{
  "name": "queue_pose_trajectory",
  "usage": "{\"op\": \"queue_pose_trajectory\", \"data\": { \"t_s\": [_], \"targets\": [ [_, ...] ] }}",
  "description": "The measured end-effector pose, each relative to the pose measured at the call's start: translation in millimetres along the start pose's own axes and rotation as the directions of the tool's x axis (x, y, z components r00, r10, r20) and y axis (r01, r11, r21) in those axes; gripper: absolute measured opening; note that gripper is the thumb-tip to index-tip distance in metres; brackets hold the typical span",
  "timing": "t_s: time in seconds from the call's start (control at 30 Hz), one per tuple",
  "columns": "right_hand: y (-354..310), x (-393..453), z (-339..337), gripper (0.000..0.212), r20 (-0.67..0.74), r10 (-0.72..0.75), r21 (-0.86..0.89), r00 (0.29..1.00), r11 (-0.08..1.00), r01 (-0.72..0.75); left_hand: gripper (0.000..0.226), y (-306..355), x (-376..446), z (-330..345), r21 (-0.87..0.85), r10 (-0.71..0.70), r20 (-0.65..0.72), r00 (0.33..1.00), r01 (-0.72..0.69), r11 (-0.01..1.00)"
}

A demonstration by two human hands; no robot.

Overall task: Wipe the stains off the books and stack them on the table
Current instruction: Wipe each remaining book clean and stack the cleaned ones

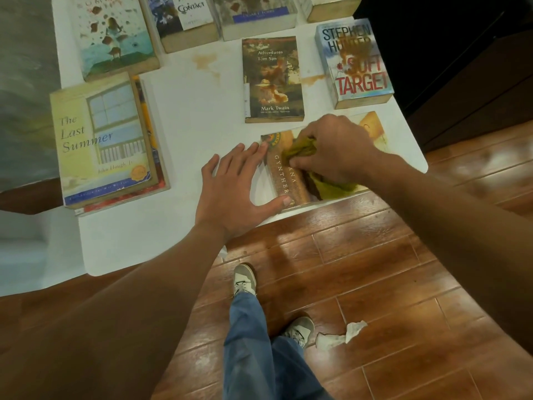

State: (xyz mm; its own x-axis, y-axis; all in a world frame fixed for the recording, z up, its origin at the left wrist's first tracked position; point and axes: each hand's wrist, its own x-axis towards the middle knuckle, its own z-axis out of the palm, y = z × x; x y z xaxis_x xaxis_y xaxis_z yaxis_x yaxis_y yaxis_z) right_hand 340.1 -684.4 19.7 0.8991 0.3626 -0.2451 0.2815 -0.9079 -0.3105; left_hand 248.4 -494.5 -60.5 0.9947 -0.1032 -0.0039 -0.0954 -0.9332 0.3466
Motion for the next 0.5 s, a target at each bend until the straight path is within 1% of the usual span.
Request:
{"op": "queue_pose_trajectory", "data": {
  "t_s": [0.03,0.07,0.1,0.17,0.2,0.23,0.3,0.33,0.37,0.43,0.47,0.5],
  "targets": [
    [3,-2,-6,0.024,0.086,-0.004,0.0,0.996,1.0,0.004,0.1,1,1,0,-0.001,0.003,0.0,1.0,-0.003,1.0],
    [7,-1,-12,0.025,0.111,0.017,-0.016,0.994,1.0,-0.015,0.1,1,1,-1,-0.005,0.004,0.0,1.0,-0.004,1.0],
    [11,-2,-15,0.027,0.075,0.052,-0.035,0.996,0.998,-0.049,0.1,0,-1,-1,-0.009,0.003,0.001,1.0,-0.002,1.0],
    [18,-5,-13,0.032,-0.124,0.123,-0.046,0.985,0.99,-0.13,0.1,-2,-4,0,-0.013,0.0,0.002,1.0,0.0,1.0],
    [20,-7,-12,0.034,-0.182,0.135,-0.04,0.974,0.989,-0.144,0.1,-2,-4,0,-0.014,0.001,0.001,1.0,-0.001,1.0],
    [21,-9,-10,0.033,-0.17,0.126,-0.038,0.977,0.99,-0.134,0.1,-2,-3,0,-0.018,0.003,0.0,1.0,-0.003,1.0],
    [26,-9,-14,0.03,-0.011,0.102,-0.025,0.995,0.994,-0.102,0.099,-1,-1,-1,-0.025,0.01,-0.004,1.0,-0.01,1.0],
    [28,-9,-18,0.031,0.039,0.114,-0.017,0.993,0.993,-0.113,0.099,-1,0,-1,-0.025,0.011,-0.008,1.0,-0.011,1.0],
    [31,-8,-21,0.033,0.024,0.14,-0.023,0.99,0.99,-0.139,0.099,-1,0,-1,-0.023,0.012,-0.01,1.0,-0.012,1.0],
    [36,-9,-18,0.04,-0.132,0.194,-0.056,0.972,0.978,-0.203,0.099,-2,-2,0,-0.017,0.007,-0.01,1.0,-0.007,1.0],
    [35,-12,-14,0.042,-0.191,0.191,-0.061,0.963,0.977,-0.206,0.1,-2,-3,0,-0.016,0.004,-0.009,1.0,-0.004,1.0],
    [34,-15,-12,0.042,-0.195,0.167,-0.057,0.966,0.982,-0.181,0.1,-1,-2,1,-0.018,0.005,-0.008,1.0,-0.005,1.0]
  ]
}}
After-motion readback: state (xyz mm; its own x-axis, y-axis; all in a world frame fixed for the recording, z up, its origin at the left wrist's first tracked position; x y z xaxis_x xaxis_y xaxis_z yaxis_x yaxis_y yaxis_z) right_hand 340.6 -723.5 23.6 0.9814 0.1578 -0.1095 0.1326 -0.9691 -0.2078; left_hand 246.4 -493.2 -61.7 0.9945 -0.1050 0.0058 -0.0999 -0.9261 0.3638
